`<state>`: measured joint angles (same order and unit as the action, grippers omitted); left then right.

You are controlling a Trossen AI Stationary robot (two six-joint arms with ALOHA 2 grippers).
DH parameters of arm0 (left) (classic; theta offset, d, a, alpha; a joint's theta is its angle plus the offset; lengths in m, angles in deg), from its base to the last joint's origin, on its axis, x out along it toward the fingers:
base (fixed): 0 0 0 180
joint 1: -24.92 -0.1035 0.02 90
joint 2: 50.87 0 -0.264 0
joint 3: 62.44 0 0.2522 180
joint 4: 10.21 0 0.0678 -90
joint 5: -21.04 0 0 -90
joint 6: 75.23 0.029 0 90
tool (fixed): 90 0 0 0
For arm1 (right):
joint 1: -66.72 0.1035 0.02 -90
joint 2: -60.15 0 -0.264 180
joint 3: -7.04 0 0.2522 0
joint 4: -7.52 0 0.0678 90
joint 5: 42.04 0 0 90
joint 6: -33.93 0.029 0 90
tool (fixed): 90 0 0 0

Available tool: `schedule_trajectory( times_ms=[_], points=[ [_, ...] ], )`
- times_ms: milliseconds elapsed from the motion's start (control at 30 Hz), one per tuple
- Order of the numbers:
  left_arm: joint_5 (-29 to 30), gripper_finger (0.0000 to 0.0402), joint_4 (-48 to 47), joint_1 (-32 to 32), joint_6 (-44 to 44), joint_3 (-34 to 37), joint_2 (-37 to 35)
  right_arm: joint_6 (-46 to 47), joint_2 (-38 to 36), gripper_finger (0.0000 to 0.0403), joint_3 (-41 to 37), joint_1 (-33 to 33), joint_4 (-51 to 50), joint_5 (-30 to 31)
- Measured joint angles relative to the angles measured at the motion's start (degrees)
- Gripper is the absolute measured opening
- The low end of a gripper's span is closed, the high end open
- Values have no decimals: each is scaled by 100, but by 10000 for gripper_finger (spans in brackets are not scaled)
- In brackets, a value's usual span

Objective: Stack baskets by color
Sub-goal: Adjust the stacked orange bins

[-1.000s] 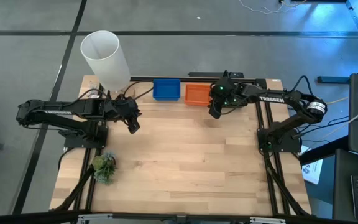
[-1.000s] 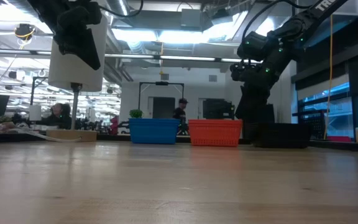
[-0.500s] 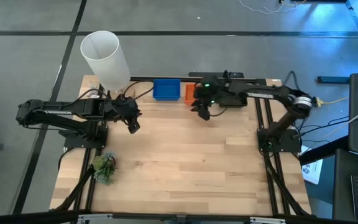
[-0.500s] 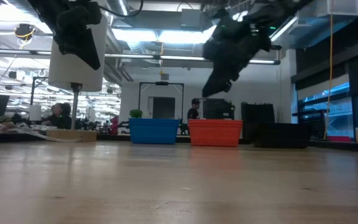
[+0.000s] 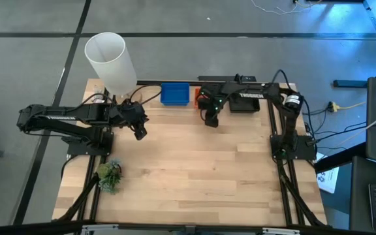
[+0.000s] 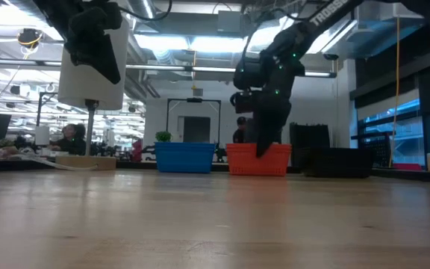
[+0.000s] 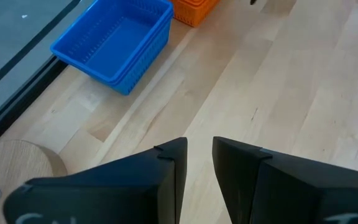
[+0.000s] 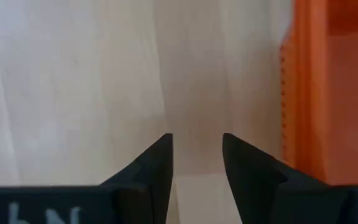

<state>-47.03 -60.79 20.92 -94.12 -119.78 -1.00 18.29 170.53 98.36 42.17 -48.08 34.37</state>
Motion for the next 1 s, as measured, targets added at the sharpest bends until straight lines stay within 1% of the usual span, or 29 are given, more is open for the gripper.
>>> schedule_trajectory(
  times_ms=[67, 167, 267, 567, 833, 1000],
  points=[
    [-1, 69, 0, 2, -2, 0, 0, -2, 57, 139, 0, -45, 35, 12],
    [0, 69, 0, 2, -2, 0, 0, 2, 96, 139, -2, -97, 51, 282],
    [0, 69, 0, 2, -5, 0, 0, -1, 94, 139, -2, -176, 167, 376],
    [2, 69, 0, 2, -9, 0, 0, -4, 94, 139, -2, -241, 356, 352],
    [-12, 69, 0, 2, -35, 0, 0, 13, 94, 139, -4, -241, 871, 347],
    [-50, 69, 0, 2, -46, 0, 0, 31, 94, 139, -4, -241, 947, 350]
  ],
)
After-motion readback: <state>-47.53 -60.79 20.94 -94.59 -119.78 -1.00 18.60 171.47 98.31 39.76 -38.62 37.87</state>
